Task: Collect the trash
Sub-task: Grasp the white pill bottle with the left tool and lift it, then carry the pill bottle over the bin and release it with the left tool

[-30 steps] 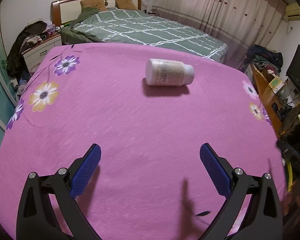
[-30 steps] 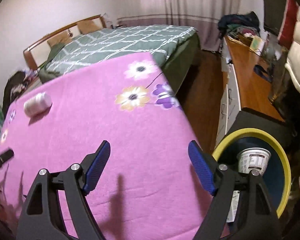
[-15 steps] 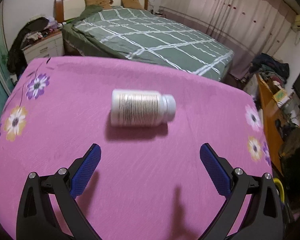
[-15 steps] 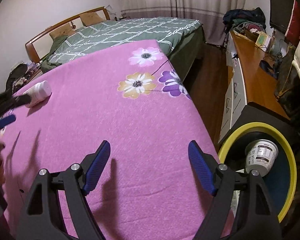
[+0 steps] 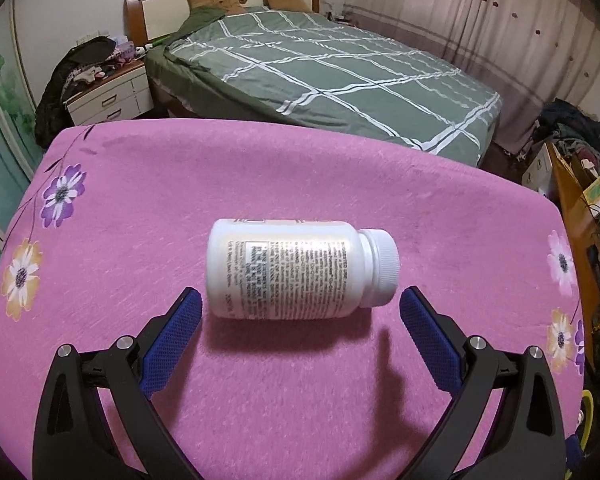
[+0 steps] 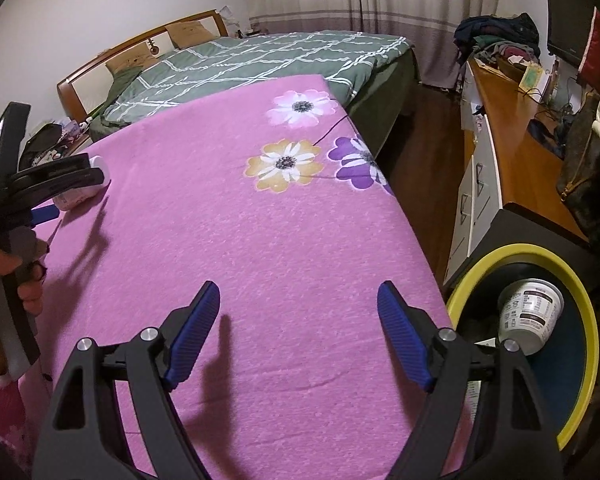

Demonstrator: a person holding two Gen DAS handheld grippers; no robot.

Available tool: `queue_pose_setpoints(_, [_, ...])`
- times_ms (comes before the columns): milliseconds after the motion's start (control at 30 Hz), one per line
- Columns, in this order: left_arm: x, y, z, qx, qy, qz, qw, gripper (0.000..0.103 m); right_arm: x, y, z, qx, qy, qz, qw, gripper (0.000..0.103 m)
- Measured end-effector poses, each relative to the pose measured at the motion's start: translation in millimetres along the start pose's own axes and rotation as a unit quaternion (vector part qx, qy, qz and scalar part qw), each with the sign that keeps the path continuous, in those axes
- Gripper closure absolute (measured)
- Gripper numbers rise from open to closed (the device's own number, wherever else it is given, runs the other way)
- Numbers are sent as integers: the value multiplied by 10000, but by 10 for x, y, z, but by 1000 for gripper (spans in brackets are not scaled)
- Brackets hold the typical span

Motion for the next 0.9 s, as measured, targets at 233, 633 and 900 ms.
queue_pose_setpoints(233, [15, -90, -90, 0, -13, -76, 10000, 15, -12, -2, 6, -13, 19, -6, 10000, 25])
queue_pose_setpoints(633, [32, 167, 65, 165, -186, 13, 9997, 18, -18, -12, 7, -18, 15, -20, 10000, 23])
queue_pose_setpoints(900, [152, 731, 546, 440, -621, 218, 9969, 18, 48, 37, 38, 8, -9, 138, 9999, 23])
Point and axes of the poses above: each gripper's, at about its wrist camera, not at the fingertips, and y roughly against the way its jaws point, x to its right, z to its underside, the point moved 4 cm from there along -y, roughly the way its jaws point, and after that the axes turned 9 degrees about -x, right-handed, at the moved point
